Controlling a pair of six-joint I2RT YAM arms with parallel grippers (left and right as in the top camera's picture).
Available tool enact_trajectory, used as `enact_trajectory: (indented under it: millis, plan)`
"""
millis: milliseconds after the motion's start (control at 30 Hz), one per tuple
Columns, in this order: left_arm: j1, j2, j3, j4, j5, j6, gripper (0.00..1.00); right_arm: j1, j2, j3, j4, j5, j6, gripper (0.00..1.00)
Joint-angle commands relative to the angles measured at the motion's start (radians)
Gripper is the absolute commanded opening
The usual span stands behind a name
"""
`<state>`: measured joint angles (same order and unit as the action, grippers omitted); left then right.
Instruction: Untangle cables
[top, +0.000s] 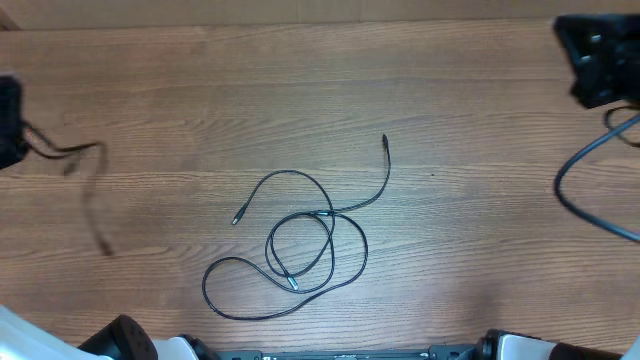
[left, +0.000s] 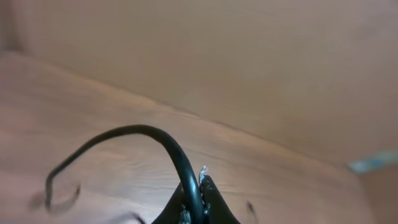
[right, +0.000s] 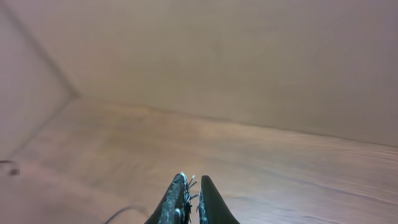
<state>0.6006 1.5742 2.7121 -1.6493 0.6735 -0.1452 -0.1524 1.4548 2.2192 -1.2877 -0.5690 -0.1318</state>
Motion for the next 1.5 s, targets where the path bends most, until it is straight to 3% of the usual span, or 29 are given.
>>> enact_trajectory:
  millis: [0,233,267,333,400,467,500,767,1100,1167,1200,1233,1267,1367,1467]
  plan:
    - [-0.104,-0.012,0.006,0.034,0.079,0.030,0.04,0.061,0.010,-0.002,-0.019,0.034,0.001,0.04]
    - [-0.376,0.040,0.006,0.163,0.080,0.033,0.04,0.193,0.010,-0.002,-0.095,-0.090,-0.031,0.06]
    - [-0.417,0.055,0.006,0.184,0.084,0.029,0.04,0.231,0.008,-0.001,-0.099,-0.141,-0.072,0.12]
    - [-0.486,0.088,0.006,0.219,0.107,0.010,0.04,0.300,0.008,-0.001,-0.100,-0.230,-0.171,0.36]
    - [-0.544,0.124,0.006,0.240,0.157,-0.005,0.04,0.363,0.008,-0.002,-0.095,-0.271,-0.270,0.51]
    - [-0.594,0.163,0.006,0.253,0.211,-0.036,0.04,0.413,0.010,-0.001,-0.093,-0.270,-0.343,0.76]
    - [-0.616,0.184,0.006,0.261,0.245,-0.057,0.04,0.438,0.013,-0.002,-0.092,-0.270,-0.381,0.79]
    - [-0.720,0.296,0.006,0.384,0.585,-0.254,0.04,0.542,0.059,-0.002,-0.095,-0.271,-0.531,0.81]
    - [-0.752,0.300,0.006,0.453,0.573,-0.361,0.04,0.619,0.164,-0.002,-0.082,-0.270,-0.558,0.81]
    - [-0.758,0.300,0.006,0.452,0.572,-0.360,0.04,0.629,0.192,-0.002,-0.075,-0.270,-0.558,0.74]
    - [-0.758,0.300,0.006,0.452,0.573,-0.360,0.04,0.635,0.204,-0.002,-0.072,-0.270,-0.557,0.66]
    - [-0.759,0.300,0.006,0.452,0.572,-0.360,0.04,0.640,0.216,-0.002,-0.071,-0.271,-0.557,0.55]
    - [-0.760,0.300,0.006,0.452,0.572,-0.360,0.04,0.647,0.228,-0.002,-0.071,-0.270,-0.557,0.37]
    - [-0.759,0.300,0.006,0.452,0.572,-0.360,0.04,0.657,0.253,-0.002,-0.071,-0.270,-0.557,0.04]
    - [-0.759,0.300,0.006,0.450,0.572,-0.345,0.04,0.657,0.256,-0.001,-0.062,-0.270,-0.552,0.04]
